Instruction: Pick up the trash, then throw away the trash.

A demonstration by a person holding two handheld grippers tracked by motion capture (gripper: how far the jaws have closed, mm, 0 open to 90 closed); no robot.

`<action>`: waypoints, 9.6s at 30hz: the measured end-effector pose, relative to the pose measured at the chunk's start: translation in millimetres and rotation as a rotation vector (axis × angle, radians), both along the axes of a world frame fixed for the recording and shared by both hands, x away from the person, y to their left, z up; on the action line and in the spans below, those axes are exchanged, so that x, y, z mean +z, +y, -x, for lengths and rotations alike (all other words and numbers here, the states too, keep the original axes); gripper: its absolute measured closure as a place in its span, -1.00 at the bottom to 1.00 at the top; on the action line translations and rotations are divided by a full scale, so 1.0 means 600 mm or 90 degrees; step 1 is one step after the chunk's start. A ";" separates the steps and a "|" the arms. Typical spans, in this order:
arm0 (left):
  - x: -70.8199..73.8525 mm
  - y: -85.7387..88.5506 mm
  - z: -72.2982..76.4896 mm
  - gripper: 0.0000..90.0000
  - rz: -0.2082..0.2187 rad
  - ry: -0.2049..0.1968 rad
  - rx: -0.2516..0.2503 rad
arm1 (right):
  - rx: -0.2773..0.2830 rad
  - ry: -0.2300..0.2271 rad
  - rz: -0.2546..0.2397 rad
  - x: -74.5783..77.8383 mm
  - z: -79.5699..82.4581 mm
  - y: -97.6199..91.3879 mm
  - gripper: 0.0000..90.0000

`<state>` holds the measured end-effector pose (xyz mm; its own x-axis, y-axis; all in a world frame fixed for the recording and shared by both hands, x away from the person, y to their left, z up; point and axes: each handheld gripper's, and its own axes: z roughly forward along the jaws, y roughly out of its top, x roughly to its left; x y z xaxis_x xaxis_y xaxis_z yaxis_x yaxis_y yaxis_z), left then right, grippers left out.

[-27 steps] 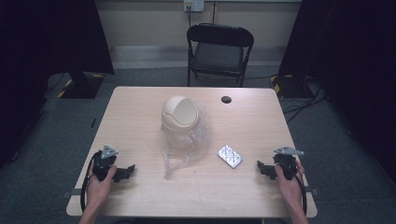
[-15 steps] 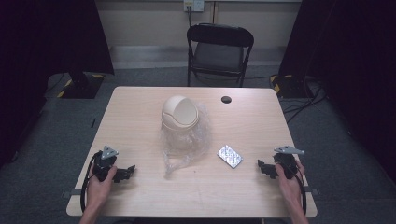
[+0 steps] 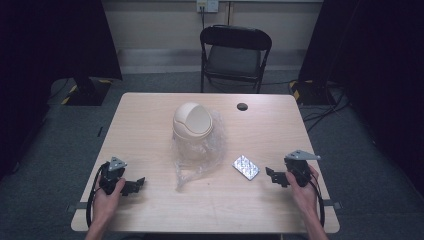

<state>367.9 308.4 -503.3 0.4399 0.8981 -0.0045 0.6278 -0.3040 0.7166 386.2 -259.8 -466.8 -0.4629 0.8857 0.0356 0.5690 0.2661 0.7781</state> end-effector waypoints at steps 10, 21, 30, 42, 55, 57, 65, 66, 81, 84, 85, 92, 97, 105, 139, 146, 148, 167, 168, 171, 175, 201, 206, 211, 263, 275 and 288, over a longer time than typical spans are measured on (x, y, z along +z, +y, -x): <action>0.000 0.000 0.000 -0.99 0.001 0.001 0.000 | 0.065 -0.013 -0.015 0.035 -0.030 0.072 -0.66; 0.000 0.000 0.000 -0.99 0.000 0.000 0.000 | 0.129 -0.027 -0.027 0.081 -0.066 0.133 -0.68; 0.000 0.000 0.000 -0.99 0.000 0.000 0.000 | 0.177 -0.038 -0.032 0.119 -0.107 0.187 -0.68; 0.000 0.000 0.000 -0.99 0.000 0.000 0.000 | 0.228 -0.055 -0.023 0.158 -0.160 0.252 -0.68; 0.000 0.000 0.000 -0.99 0.000 0.000 0.000 | 0.240 -0.047 -0.016 0.168 -0.217 0.306 -0.66; 0.000 0.000 0.000 -0.99 0.000 0.000 0.000 | 0.242 -0.040 -0.009 0.161 -0.219 0.313 -0.66; 0.000 0.000 0.000 -0.99 0.000 0.001 0.000 | 0.240 -0.021 -0.024 0.144 -0.234 0.319 -0.70; 0.000 0.000 0.000 -0.99 0.000 0.001 0.000 | 0.240 -0.021 -0.024 0.144 -0.234 0.319 -0.70; 0.000 0.000 0.000 -0.99 0.000 0.000 0.000 | 0.219 -0.008 -0.039 0.112 -0.259 0.336 -0.69; 0.000 -0.001 0.000 -0.99 0.005 0.000 0.002 | 0.213 -0.007 -0.048 0.111 -0.261 0.338 -0.69; 0.000 0.000 0.000 -0.99 0.001 0.001 0.000 | 0.212 -0.009 -0.050 0.111 -0.261 0.339 -0.69; 0.000 0.000 0.000 -0.99 0.001 0.001 0.000 | 0.205 -0.011 -0.054 0.106 -0.263 0.343 -0.69; 0.000 -0.001 0.000 -0.99 0.005 0.000 0.002 | 0.208 -0.011 -0.062 0.112 -0.257 0.337 -0.69; 0.000 0.000 0.000 -0.99 0.001 0.001 0.000 | 0.204 -0.040 -0.079 0.145 -0.240 0.310 -0.69; 0.000 -0.001 0.006 -0.99 0.003 0.000 -0.003 | 0.130 0.017 -0.053 0.038 -0.082 0.109 -0.69; -0.001 -0.002 0.006 -0.99 0.005 0.000 -0.002 | 0.129 0.035 -0.041 0.005 -0.054 0.089 -0.68; -0.001 -0.001 0.005 -0.99 0.005 0.000 -0.002 | 0.133 0.044 -0.031 -0.004 -0.048 0.085 -0.66; -0.001 -0.001 0.005 -1.00 0.005 0.000 -0.003 | 0.150 0.054 -0.026 -0.049 -0.037 0.088 -0.55; -0.001 -0.001 0.005 -0.99 0.005 0.000 -0.003 | 0.150 0.054 -0.026 -0.049 -0.037 0.088 -0.55; -0.001 -0.001 0.005 -0.99 0.005 0.000 -0.003 | 0.163 0.042 0.004 -0.050 -0.032 0.095 -0.55; -0.001 -0.001 0.005 -0.99 0.005 0.000 -0.003 | 0.162 0.027 0.032 -0.052 -0.027 0.101 -0.52; 0.000 -0.001 0.005 -0.99 0.003 0.000 -0.003 | 0.142 0.010 -0.011 -0.032 -0.027 0.090 -0.24; -0.001 -0.001 0.005 -0.99 0.005 0.000 -0.003 | 0.149 0.007 -0.016 -0.021 -0.027 0.092 -0.24; -0.001 -0.001 0.005 -0.99 0.005 0.000 -0.003 | 0.154 0.001 -0.022 -0.008 -0.030 0.095 -0.24; 0.000 -0.001 0.005 -1.00 0.004 0.002 -0.006 | 0.236 -0.065 -0.082 0.159 -0.079 0.184 -0.24; -0.001 -0.001 0.005 -1.00 0.006 0.001 -0.005 | 0.277 -0.054 -0.059 0.178 -0.114 0.248 -0.24; -0.001 -0.001 0.005 -1.00 0.006 0.001 -0.005 | 0.275 -0.028 -0.044 0.177 -0.157 0.288 -0.24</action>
<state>364.8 307.8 -503.6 0.4464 0.8947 -0.0133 0.6273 -0.3023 0.7177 480.3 -86.8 -360.4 -0.7929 0.6063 0.0609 0.3832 0.4185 0.8234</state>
